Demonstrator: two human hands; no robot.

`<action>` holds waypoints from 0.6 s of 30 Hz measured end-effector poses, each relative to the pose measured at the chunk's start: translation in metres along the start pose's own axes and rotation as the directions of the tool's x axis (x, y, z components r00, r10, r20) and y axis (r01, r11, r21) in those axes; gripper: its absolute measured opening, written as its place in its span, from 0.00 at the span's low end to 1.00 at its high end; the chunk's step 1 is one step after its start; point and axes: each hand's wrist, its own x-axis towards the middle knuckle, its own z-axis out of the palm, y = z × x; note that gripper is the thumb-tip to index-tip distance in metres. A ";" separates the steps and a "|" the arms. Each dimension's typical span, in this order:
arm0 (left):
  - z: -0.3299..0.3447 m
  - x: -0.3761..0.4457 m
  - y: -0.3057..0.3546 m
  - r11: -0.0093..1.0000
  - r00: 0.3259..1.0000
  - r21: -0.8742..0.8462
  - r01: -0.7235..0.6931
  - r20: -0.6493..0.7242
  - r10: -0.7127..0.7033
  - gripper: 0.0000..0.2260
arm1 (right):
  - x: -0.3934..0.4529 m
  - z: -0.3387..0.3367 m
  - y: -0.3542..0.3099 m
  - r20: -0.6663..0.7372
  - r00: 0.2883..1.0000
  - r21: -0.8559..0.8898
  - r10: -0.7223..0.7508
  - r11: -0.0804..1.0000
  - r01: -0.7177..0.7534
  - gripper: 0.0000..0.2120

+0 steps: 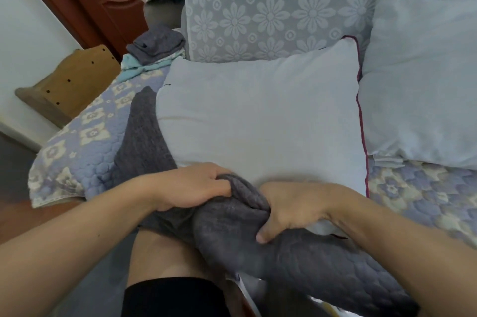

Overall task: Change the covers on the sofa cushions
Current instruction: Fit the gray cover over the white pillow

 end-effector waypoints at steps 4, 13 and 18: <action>-0.001 -0.005 0.004 0.997 0.989 -0.062 0.055 0.141 -0.046 0.09 | 0.000 -0.011 0.005 -0.155 0.987 0.024 0.052 0.998 -0.049 0.11; 0.006 0.001 -0.015 0.967 0.998 -0.246 0.068 0.012 -0.067 0.21 | 0.002 -0.005 0.015 -0.161 0.987 0.323 -0.009 0.944 0.062 0.06; 0.006 0.003 -0.019 0.931 0.999 -0.364 0.024 -0.036 -0.040 0.29 | 0.003 0.004 0.017 -0.099 0.993 0.582 -0.056 0.806 0.104 0.21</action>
